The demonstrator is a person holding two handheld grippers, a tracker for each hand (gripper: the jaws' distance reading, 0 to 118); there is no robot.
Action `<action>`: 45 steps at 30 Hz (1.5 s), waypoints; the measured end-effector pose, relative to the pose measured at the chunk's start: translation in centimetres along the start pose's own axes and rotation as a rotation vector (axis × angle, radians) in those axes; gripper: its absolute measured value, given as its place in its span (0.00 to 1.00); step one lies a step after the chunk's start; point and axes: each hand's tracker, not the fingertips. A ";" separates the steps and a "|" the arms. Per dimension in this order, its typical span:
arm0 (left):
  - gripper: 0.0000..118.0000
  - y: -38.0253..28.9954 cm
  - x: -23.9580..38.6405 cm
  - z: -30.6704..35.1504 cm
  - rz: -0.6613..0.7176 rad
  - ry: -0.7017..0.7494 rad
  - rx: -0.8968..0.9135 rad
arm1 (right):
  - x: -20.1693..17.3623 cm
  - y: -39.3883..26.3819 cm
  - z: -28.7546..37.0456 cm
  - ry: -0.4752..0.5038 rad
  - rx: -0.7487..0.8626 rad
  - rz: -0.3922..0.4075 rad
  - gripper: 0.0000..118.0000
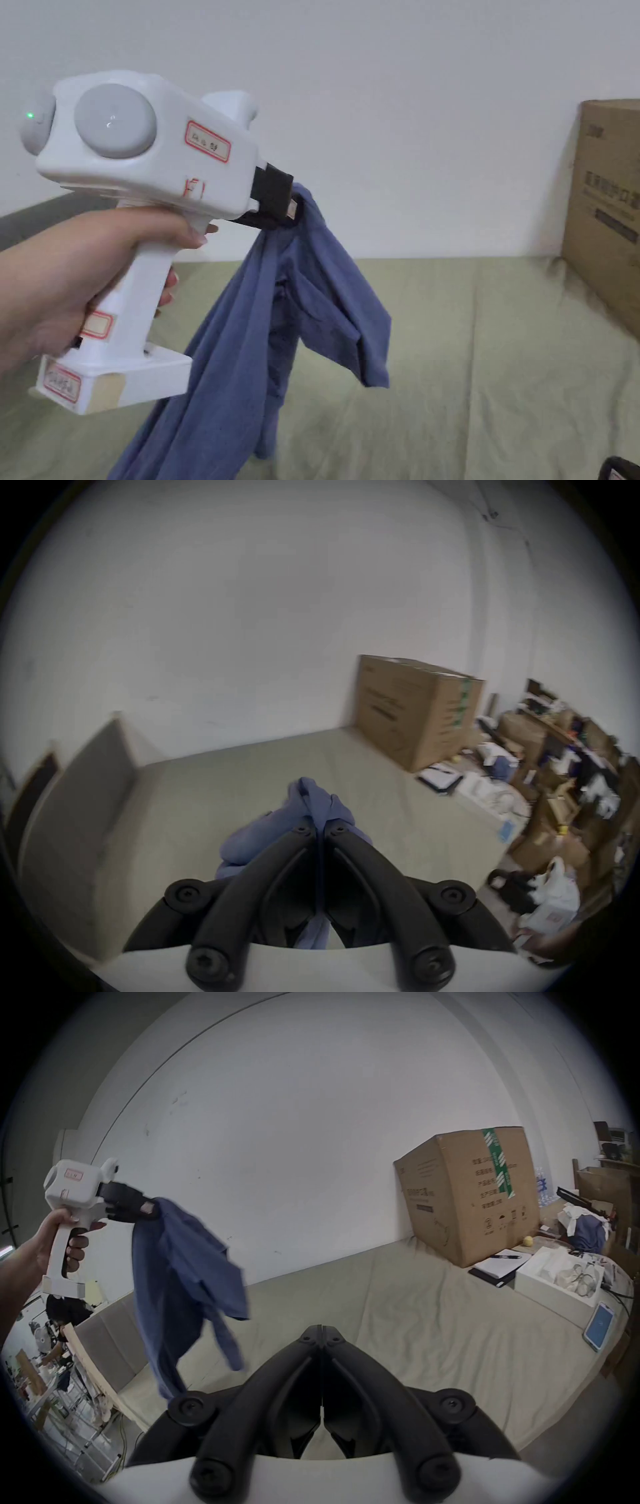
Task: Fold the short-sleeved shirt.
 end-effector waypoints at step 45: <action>0.00 -32.0 2.5 7.6 0.211 0.371 0.451 | -0.5 -2.3 2.3 -0.098 0.215 0.156 0.00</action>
